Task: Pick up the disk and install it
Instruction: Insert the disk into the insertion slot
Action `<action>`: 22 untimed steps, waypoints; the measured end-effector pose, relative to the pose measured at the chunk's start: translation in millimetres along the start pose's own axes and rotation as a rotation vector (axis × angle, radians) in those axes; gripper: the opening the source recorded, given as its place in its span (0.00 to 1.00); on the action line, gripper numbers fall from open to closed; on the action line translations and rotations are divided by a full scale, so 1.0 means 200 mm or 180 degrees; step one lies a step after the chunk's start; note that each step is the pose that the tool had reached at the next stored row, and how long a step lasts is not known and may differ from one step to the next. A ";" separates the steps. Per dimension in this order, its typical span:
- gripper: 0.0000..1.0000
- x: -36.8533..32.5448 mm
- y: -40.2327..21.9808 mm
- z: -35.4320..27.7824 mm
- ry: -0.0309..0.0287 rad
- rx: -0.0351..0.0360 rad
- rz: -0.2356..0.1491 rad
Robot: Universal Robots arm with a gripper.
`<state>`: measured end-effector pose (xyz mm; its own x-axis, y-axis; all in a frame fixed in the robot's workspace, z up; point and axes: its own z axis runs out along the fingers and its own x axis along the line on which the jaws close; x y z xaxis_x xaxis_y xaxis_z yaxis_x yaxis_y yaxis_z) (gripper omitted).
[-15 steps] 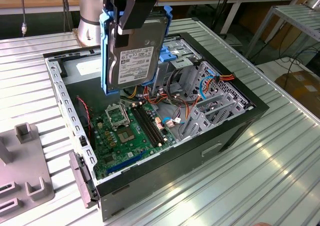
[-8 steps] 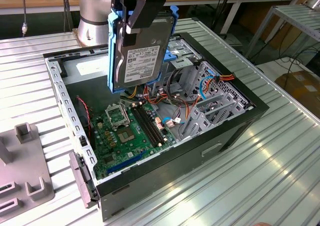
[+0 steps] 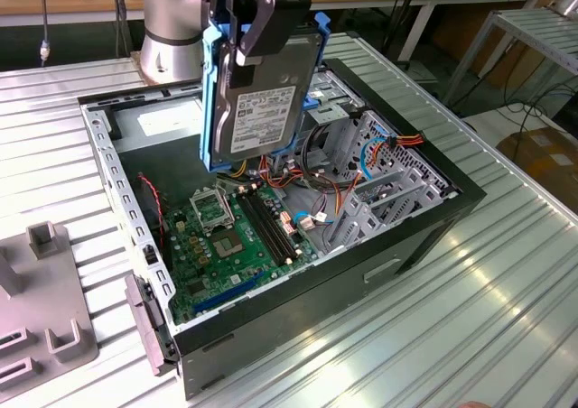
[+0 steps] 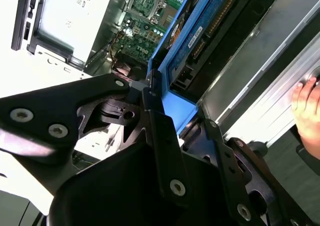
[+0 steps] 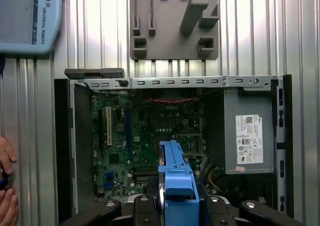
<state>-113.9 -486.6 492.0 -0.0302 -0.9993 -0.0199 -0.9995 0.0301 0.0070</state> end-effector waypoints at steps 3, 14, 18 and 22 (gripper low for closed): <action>0.37 0.024 -0.002 0.000 0.0000 0.0000 0.0000; 0.37 0.117 -0.012 -0.002 0.0000 0.0000 0.0000; 0.37 0.146 -0.019 -0.003 0.0008 0.0000 0.0001; 0.37 0.165 -0.031 -0.002 0.0013 0.0000 0.0000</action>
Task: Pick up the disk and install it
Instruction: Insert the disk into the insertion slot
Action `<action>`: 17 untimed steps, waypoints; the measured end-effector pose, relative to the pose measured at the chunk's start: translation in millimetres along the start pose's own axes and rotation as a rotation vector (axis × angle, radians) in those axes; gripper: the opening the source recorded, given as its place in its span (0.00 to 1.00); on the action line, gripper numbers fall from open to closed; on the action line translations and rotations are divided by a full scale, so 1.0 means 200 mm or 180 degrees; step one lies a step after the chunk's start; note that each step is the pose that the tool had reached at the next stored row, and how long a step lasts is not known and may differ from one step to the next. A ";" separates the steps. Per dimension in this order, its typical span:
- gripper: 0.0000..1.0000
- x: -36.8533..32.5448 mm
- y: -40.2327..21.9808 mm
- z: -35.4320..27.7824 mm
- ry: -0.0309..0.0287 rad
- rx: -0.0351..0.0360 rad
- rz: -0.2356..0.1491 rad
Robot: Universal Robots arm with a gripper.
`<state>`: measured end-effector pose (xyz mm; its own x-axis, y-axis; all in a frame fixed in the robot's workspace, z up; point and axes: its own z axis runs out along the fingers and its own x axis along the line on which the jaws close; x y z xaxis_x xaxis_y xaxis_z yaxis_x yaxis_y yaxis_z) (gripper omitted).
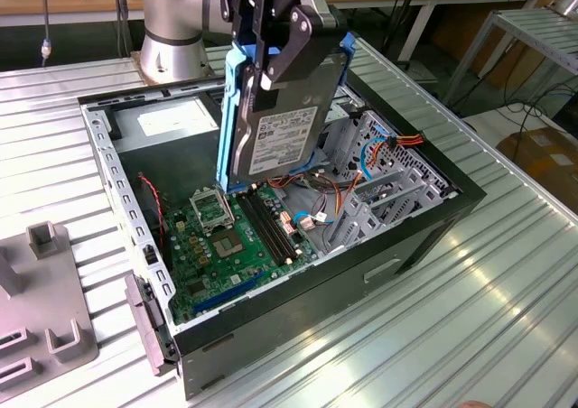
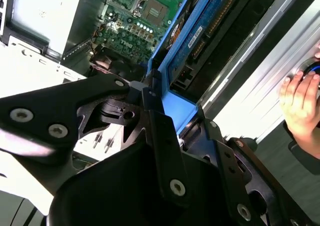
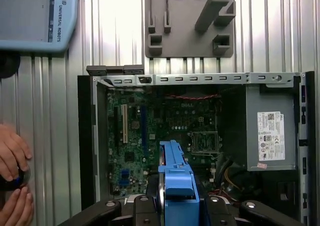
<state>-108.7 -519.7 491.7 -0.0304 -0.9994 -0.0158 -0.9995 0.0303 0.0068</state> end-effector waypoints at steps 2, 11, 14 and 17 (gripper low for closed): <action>0.37 0.003 -0.031 0.001 0.0001 0.0000 0.0000; 0.37 -0.003 -0.237 0.009 0.0005 0.0000 0.0000; 0.37 -0.004 -0.293 0.011 0.0005 0.0000 0.0000; 0.37 -0.005 -0.341 0.012 0.0005 0.0000 0.0000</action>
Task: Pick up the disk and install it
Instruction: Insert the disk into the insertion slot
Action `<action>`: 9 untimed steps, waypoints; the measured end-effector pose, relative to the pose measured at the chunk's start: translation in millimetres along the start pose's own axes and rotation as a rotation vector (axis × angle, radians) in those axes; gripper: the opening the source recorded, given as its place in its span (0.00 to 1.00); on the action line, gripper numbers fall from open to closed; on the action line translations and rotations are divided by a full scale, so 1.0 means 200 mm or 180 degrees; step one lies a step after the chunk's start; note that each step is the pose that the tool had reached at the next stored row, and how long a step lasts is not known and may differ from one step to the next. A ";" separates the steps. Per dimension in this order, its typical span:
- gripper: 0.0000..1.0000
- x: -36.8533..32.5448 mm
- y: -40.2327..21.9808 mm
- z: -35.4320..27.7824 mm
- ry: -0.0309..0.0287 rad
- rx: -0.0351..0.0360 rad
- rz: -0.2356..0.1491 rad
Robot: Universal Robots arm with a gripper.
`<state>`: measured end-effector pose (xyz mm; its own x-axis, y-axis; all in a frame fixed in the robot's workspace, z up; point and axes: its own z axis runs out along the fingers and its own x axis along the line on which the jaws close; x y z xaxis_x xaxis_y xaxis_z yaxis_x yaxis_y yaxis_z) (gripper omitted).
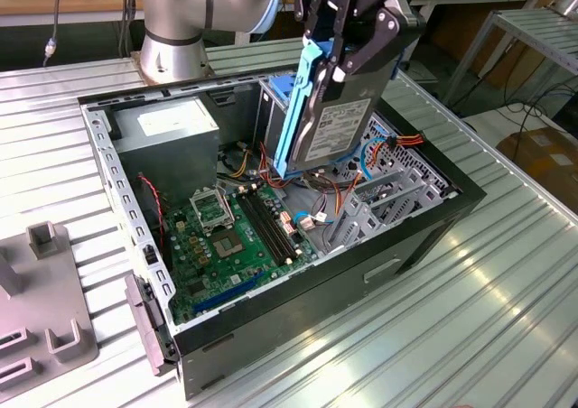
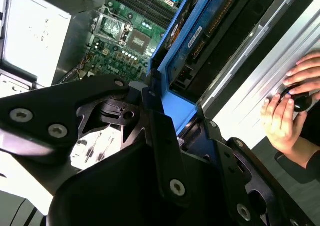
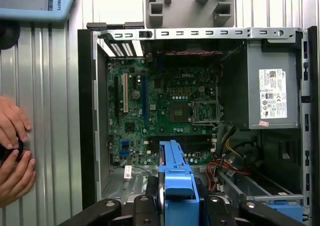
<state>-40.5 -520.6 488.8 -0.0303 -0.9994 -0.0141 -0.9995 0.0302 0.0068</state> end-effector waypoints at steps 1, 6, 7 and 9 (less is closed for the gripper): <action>0.37 0.000 -0.008 0.000 0.0000 0.0000 0.0000; 0.37 0.013 -0.019 0.001 0.0000 0.0000 0.0000; 0.37 0.022 -0.019 0.001 0.0001 0.0000 0.0000; 0.37 0.042 -0.020 0.001 0.0000 0.0000 0.0000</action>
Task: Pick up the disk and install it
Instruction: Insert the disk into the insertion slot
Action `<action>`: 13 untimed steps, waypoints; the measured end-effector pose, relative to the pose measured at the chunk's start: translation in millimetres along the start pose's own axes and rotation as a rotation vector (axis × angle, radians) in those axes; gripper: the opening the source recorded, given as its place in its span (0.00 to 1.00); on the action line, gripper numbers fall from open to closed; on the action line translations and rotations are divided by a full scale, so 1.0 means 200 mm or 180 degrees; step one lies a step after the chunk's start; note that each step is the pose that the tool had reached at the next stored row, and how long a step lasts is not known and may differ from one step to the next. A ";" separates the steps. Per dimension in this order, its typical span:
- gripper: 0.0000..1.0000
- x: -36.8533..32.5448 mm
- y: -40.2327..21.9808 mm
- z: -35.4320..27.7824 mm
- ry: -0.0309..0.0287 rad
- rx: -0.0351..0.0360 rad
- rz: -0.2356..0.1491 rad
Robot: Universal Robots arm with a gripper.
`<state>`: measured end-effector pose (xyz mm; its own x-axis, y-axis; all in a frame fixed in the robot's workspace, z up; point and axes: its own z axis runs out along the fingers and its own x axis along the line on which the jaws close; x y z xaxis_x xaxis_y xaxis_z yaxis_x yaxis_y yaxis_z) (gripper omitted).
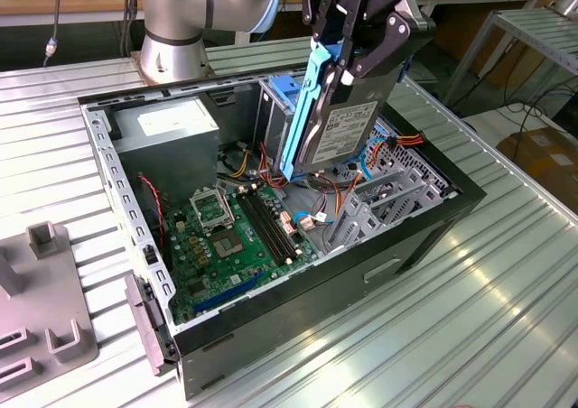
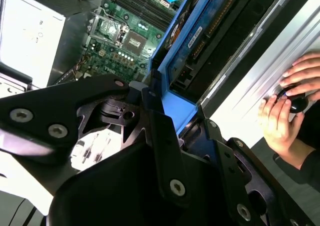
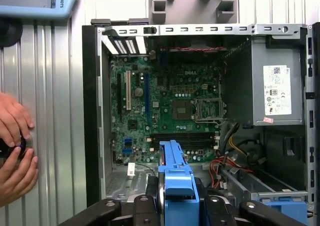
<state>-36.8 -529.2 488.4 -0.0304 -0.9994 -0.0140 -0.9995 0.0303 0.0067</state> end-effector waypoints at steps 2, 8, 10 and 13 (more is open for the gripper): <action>0.37 0.025 -0.001 0.000 0.0000 0.0000 0.0000; 0.37 0.098 -0.006 0.002 0.0000 0.0000 0.0000; 0.37 0.126 -0.010 0.003 0.0000 0.0000 0.0000; 0.37 0.144 -0.034 0.006 0.0000 0.0000 0.0000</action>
<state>-30.9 -558.2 486.7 -0.0303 -0.9994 -0.0140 -0.9995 0.0303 0.0067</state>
